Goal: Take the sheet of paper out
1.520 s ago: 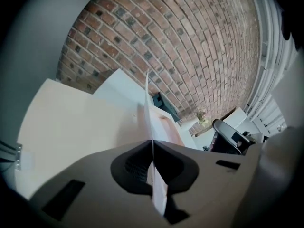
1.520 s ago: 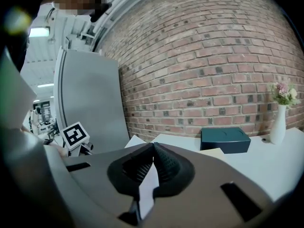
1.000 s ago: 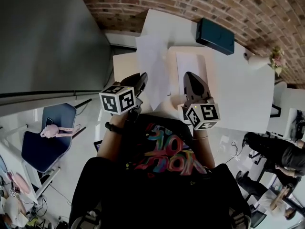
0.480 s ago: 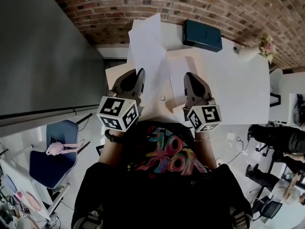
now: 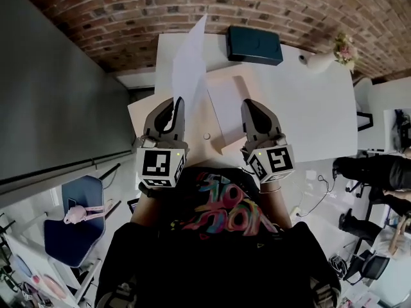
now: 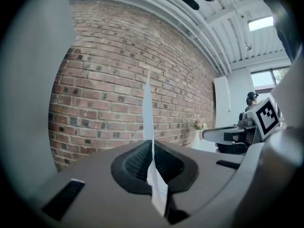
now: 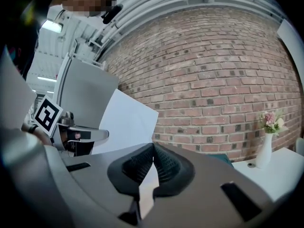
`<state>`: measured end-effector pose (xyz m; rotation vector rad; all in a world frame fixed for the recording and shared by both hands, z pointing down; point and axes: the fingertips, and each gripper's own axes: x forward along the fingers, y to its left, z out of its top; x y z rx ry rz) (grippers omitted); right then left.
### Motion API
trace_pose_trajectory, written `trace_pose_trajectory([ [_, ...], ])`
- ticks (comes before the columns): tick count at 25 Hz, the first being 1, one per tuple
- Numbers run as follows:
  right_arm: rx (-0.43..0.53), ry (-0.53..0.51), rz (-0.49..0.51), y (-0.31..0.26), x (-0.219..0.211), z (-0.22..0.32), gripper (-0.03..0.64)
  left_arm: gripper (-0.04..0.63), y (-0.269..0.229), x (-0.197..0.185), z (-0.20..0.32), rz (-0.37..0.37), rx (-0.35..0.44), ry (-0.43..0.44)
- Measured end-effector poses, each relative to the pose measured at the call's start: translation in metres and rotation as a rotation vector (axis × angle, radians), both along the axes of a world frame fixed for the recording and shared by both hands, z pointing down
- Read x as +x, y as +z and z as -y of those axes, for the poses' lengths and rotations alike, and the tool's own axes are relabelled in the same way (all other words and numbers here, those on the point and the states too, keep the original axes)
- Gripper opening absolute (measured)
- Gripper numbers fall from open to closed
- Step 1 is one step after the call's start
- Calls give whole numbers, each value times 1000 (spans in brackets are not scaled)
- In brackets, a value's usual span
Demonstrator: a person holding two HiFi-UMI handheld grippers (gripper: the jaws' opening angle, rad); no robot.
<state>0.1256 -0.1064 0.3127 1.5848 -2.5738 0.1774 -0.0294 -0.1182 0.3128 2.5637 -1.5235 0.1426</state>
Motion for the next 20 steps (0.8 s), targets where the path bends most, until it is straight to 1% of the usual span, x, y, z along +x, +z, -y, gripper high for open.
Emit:
trace_pose_trajectory([
  [4,20,-1,12,-5,6,-3,18,23,2,5,-3,27,41,-15],
  [6,32,0,15,-8,10,-3,17,23,5,6,-3,39,49,-25],
  [10,9,-3,-10,2,20,-6,17,23,9,10,-3,45,50,-30],
  [13,7,-1,-2,3,23,-6,17,23,12,12,-4,48,43,-26],
  [20,14,-10,-22,6,24,-7,17,23,15,12,-1,45,31,-28],
])
